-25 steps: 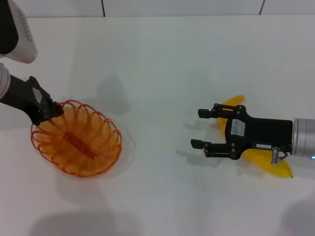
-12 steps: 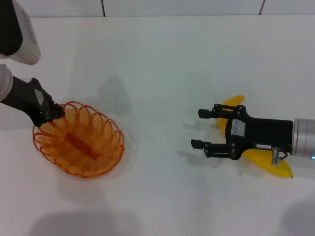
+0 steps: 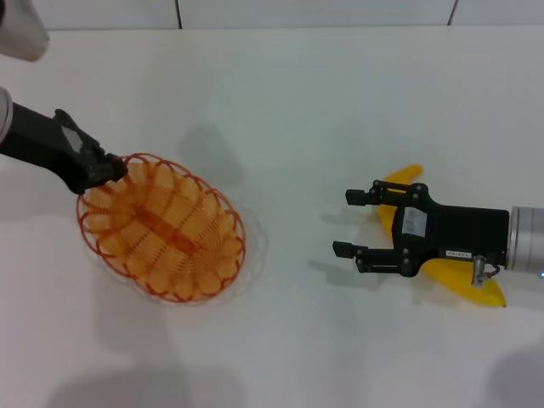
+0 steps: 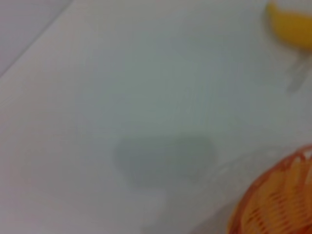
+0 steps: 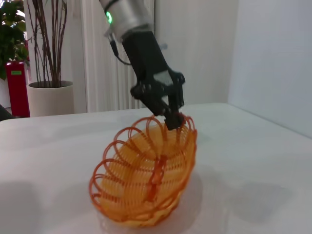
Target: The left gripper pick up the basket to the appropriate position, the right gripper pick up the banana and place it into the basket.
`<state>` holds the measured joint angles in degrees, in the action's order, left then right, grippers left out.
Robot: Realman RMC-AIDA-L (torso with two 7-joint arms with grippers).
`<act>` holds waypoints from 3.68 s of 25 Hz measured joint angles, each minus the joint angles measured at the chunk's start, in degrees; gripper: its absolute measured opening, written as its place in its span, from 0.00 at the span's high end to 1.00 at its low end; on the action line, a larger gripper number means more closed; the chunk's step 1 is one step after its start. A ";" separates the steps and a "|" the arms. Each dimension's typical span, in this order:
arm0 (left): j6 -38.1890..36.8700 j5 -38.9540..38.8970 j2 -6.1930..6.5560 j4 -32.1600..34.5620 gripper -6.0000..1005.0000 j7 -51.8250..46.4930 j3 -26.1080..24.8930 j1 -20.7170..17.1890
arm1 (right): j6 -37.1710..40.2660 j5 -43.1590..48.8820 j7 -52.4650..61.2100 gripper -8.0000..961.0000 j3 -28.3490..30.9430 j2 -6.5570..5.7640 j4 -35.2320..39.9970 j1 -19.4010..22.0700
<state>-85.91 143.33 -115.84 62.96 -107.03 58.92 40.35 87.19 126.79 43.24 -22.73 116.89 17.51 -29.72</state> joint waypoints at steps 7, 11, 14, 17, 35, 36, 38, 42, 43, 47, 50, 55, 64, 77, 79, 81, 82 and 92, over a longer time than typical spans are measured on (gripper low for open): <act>1.13 -5.29 -0.30 -0.60 0.93 -10.77 -1.29 -1.24 | 0.00 0.03 -0.21 0.20 0.02 0.00 0.08 -0.02; 8.61 -5.41 -0.42 -10.42 0.93 -16.38 -0.93 0.44 | -0.02 -0.01 -0.27 0.20 -0.01 0.05 -0.04 -0.53; 13.43 -5.59 -0.44 -17.52 0.93 -17.82 -1.18 2.92 | -0.08 -0.06 -0.28 0.20 0.10 0.14 -0.06 -0.64; 15.37 -6.63 -0.44 -20.38 0.93 -19.22 -1.30 4.34 | -0.10 -0.08 -0.30 0.20 0.11 0.17 -0.09 -0.74; 17.18 -4.72 -0.18 -23.56 0.92 -23.76 -1.07 5.68 | 0.01 -0.14 -0.19 0.20 0.13 0.18 -0.13 -1.73; 17.18 -4.72 -0.17 -23.59 0.91 -23.77 -1.05 5.70 | 0.01 -0.15 -0.19 0.20 0.14 0.18 -0.15 -1.74; 17.18 -4.70 -0.16 -23.62 0.90 -23.77 -1.04 5.70 | 0.00 -0.14 -0.13 0.20 0.13 0.18 -0.17 -1.74; 17.18 -4.85 -0.13 -23.54 0.89 -23.30 -1.08 5.70 | -0.01 -0.15 -0.05 0.20 0.07 0.18 -0.19 -1.74; 17.18 -4.95 -0.13 -23.38 0.88 -23.14 -1.00 5.72 | -0.01 -0.15 -0.04 0.20 0.06 0.18 -0.20 -1.71; 17.18 -5.07 -0.14 -23.24 0.86 -23.05 -0.84 5.80 | -0.01 -0.14 -0.02 0.20 0.01 0.18 -0.20 -1.63; 17.18 -5.11 -0.18 -23.17 0.85 -22.95 -0.78 5.90 | 0.03 -0.14 -0.01 0.20 -0.03 0.18 -0.20 -1.65; 17.18 -5.08 -0.17 -23.19 0.83 -22.95 -1.00 5.90 | 0.10 -0.14 0.00 0.20 -0.12 0.18 -0.20 -1.72; 17.24 -4.92 0.06 -22.31 0.79 -22.93 -1.24 6.18 | 0.18 -0.14 -0.06 0.20 0.05 0.18 -0.20 -1.53; 7.34 -12.62 -0.57 -1.42 0.43 -17.00 1.45 -2.10 | 0.56 -2.28 -0.13 0.20 1.37 0.02 0.26 0.38; 5.11 -17.53 -0.54 3.40 0.39 -12.25 3.16 -7.04 | 0.57 -2.69 -0.07 0.20 1.39 -0.03 0.34 0.68; 4.13 -23.91 -0.56 8.71 0.35 -4.86 4.90 -13.89 | 0.58 -2.97 0.30 0.20 1.39 -0.12 0.44 0.79; 4.20 -25.82 -0.56 9.88 0.32 -2.76 5.22 -15.99 | 0.57 -3.20 0.52 0.20 1.39 -0.16 0.46 0.81; 6.54 -45.48 -0.63 2.80 0.17 20.73 4.26 -29.02 | 0.63 -5.65 0.71 0.20 1.31 -0.18 0.58 1.61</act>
<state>-79.37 97.84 -116.47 65.76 -86.30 63.17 11.33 87.82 121.14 43.96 -21.42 116.72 18.09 -28.12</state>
